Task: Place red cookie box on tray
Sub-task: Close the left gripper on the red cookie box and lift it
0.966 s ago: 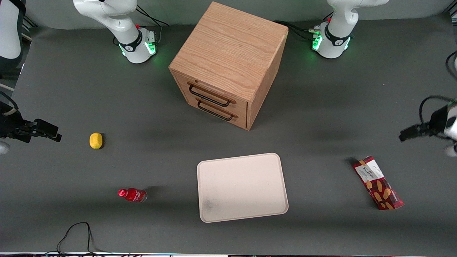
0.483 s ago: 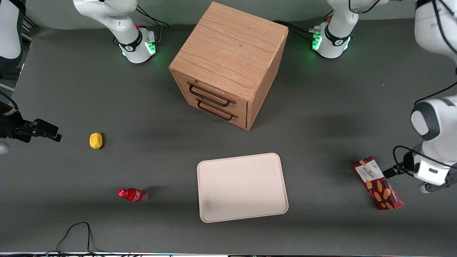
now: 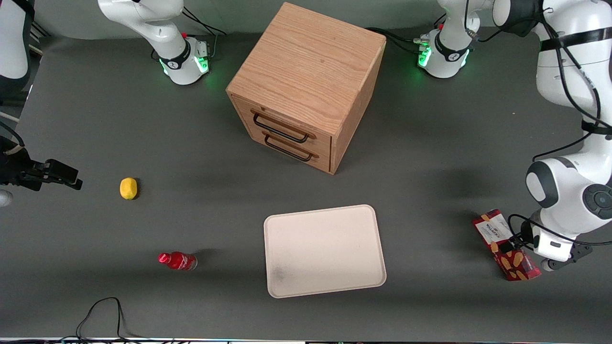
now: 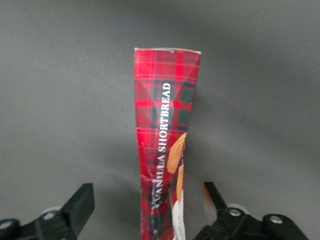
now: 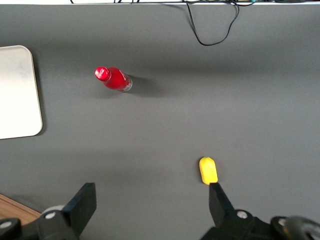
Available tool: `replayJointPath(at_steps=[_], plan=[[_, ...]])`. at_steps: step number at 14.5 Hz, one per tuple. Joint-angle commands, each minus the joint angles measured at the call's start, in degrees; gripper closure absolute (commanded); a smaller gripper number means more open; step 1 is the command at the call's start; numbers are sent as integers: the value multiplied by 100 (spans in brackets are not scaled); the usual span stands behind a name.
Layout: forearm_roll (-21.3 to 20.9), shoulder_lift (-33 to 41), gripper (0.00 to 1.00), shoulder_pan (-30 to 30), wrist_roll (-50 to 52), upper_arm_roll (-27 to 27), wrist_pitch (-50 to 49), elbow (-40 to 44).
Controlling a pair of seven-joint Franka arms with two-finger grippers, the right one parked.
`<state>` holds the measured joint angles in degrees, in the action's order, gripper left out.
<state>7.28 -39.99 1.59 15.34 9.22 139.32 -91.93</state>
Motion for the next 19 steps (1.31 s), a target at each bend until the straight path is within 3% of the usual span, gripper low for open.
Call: replayJointPath(at_steps=[1, 2, 3, 8, 10, 14, 19], plan=[[125, -114, 51, 69, 66, 53, 34, 114], [133, -114, 93, 69, 74, 53, -1, 114], [142, -114, 100, 69, 83, 53, -19, 123], [90, -18, 100, 104, 74, 53, -159, 140], [81, 297, 100, 139, 57, 36, -736, 297], [-6, 641, 100, 463, -13, -69, -2740, 1719], [-148, 748, 100, 850, 74, -877, -3262, 2583]])
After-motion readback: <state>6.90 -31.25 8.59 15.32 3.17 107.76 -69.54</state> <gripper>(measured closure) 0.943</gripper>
